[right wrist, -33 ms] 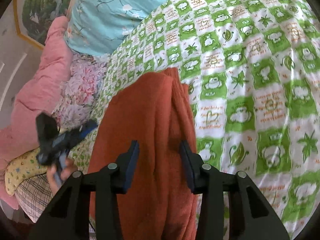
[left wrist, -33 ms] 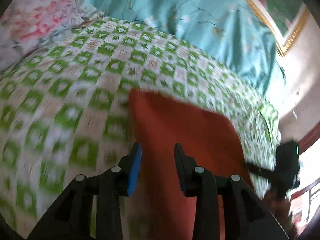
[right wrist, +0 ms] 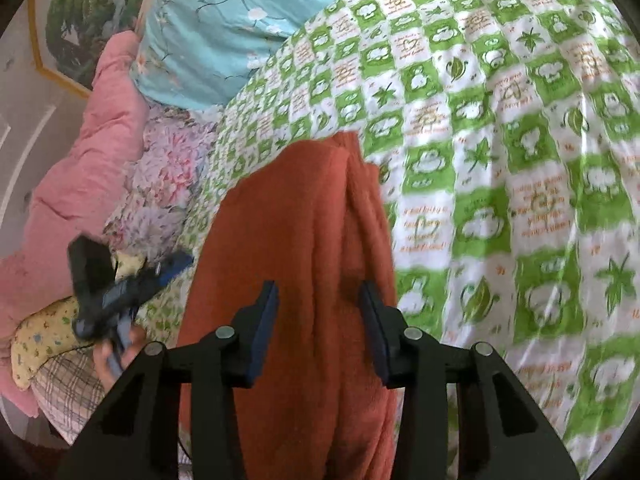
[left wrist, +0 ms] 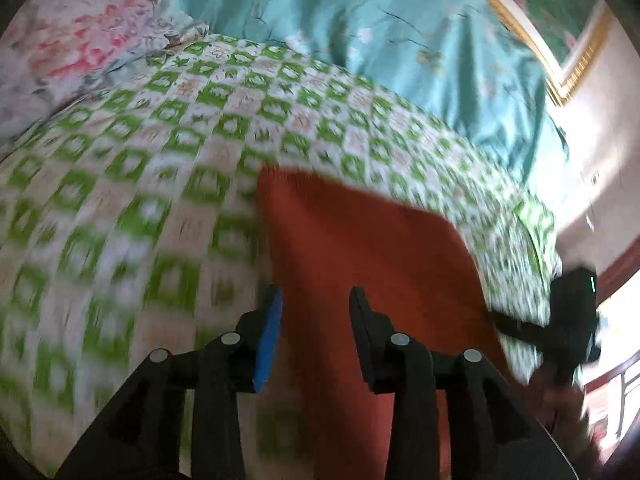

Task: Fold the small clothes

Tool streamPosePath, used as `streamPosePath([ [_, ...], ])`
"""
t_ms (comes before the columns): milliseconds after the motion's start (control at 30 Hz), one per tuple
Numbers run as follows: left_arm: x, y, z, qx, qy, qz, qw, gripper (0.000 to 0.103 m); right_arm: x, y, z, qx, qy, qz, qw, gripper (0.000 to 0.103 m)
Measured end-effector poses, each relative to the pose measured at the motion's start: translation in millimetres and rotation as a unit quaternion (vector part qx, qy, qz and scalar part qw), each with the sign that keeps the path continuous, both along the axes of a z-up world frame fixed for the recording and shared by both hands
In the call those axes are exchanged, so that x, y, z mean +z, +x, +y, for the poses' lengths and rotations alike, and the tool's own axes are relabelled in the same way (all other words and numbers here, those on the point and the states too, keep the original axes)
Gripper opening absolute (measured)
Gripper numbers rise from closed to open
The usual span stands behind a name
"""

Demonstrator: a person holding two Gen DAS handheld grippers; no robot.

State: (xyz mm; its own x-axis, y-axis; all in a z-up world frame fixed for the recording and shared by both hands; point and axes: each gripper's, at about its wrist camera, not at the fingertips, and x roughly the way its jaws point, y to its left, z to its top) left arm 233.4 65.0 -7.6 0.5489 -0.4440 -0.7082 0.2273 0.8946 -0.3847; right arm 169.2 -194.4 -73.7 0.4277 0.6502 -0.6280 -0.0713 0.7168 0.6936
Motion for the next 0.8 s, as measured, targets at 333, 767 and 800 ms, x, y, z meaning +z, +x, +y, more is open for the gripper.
streamPosePath([
  [333,-12,-140,-16,-0.056,0.052,-0.003,0.9971,0.066,4,-49,7,0.025,0.000,0.011,1.000,0.043],
  [767,-51,-151,-45,-0.007,0.162,-0.029,0.9863,0.065,-5,-102,18,0.041,0.002,0.021,0.999,0.039],
  [800,-55,-148,-44,0.004,0.170,-0.021,0.9852,0.063,-6,-102,19,0.038,0.001,0.022,0.999,0.021],
])
